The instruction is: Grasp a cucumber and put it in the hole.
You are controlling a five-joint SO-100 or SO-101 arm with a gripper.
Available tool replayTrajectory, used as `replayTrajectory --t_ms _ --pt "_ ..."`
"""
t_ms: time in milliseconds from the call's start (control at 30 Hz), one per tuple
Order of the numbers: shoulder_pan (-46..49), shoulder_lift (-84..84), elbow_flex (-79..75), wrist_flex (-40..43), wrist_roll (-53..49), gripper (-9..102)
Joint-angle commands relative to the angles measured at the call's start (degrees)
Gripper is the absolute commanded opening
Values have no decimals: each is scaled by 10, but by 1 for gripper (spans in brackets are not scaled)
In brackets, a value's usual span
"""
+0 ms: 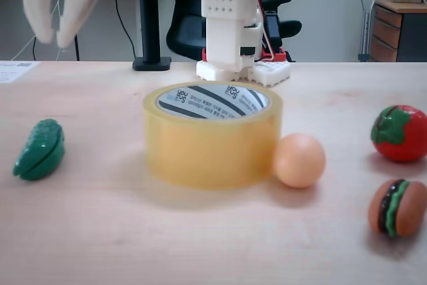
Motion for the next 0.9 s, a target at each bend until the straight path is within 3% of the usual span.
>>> replayTrajectory --t_ms 0,267,467,867 --pt "3 -7 -56 25 -7 0" --pt "-4 -76 -60 45 -60 13" --pt "-33 -133 -80 65 -83 39" --pt "-62 -216 -159 68 -83 46"
